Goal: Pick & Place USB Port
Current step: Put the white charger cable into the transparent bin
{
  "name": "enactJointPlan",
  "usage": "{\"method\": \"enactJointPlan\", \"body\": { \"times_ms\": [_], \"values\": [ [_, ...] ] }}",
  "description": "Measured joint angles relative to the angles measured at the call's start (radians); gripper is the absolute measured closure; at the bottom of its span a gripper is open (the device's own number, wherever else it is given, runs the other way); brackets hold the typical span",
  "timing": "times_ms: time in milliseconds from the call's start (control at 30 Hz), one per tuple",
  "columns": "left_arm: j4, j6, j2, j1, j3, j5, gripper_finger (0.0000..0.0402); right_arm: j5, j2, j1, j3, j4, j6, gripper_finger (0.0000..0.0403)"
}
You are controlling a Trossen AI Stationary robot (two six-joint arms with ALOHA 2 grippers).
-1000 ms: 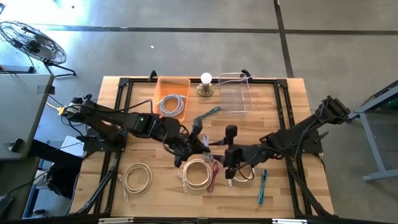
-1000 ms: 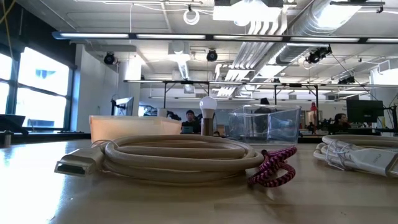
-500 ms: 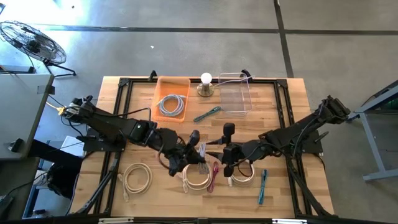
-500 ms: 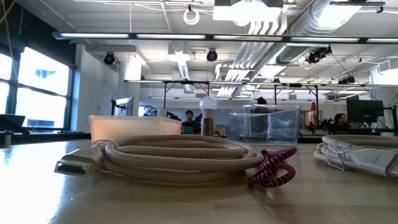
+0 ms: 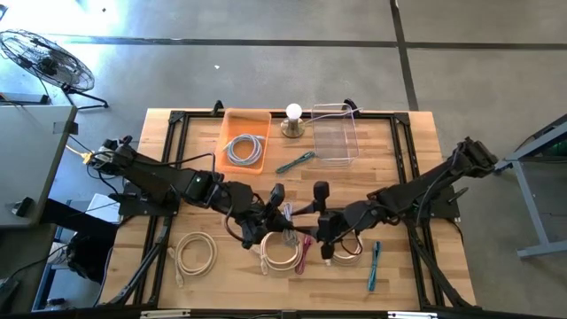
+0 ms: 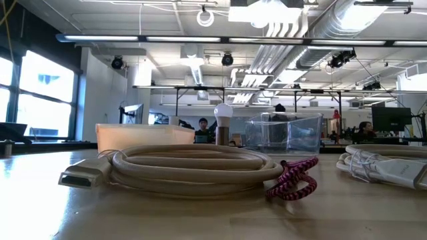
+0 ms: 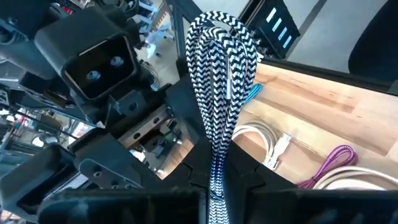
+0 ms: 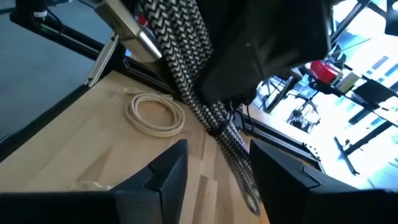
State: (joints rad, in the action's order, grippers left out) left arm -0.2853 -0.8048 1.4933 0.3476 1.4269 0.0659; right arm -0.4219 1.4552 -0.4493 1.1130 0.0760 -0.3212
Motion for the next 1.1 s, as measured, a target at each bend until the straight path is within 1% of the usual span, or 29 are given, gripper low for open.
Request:
{"method": "enactJointPlan", "body": {
  "times_ms": [200, 400, 533, 667, 700, 767, 900, 1000, 1100],
  "values": [
    [0.005, -0.02, 0.012, -0.001, 0.0, -0.004, 0.0395, -0.004, 0.042, 0.004, 0.0, 0.059, -0.068, 0.0233],
    [0.006, -0.021, 0.022, -0.001, 0.0, -0.003, 0.0394, 0.009, 0.052, 0.005, 0.0, 0.078, -0.11, 0.0248],
    [0.0, -0.023, 0.024, -0.001, 0.0, -0.004, 0.0394, 0.007, 0.052, 0.005, 0.0, 0.07, -0.114, 0.029],
    [-0.006, -0.029, 0.024, -0.001, 0.0, -0.007, 0.0394, 0.002, 0.052, 0.005, 0.0, 0.055, -0.116, 0.0369],
    [-0.011, -0.039, 0.024, -0.001, 0.0, -0.011, 0.0394, 0.001, 0.052, 0.006, 0.0, 0.049, -0.117, 0.0378],
    [-0.023, -0.073, 0.024, -0.001, 0.0, -0.016, 0.0383, -0.006, 0.052, 0.006, 0.0, 0.033, -0.116, 0.0378],
    [-0.038, -0.089, 0.024, -0.002, 0.0, -0.022, 0.0342, -0.057, 0.052, 0.006, 0.0, -0.02, -0.079, 0.0378],
    [-0.053, -0.082, 0.015, -0.001, 0.0, -0.007, 0.0318, -0.127, 0.052, 0.002, 0.0, -0.06, -0.06, 0.0378],
    [-0.087, -0.062, -0.01, -0.001, 0.0, 0.028, 0.0303, -0.229, 0.051, -0.008, 0.0, -0.133, -0.025, 0.0378]
  ]
}}
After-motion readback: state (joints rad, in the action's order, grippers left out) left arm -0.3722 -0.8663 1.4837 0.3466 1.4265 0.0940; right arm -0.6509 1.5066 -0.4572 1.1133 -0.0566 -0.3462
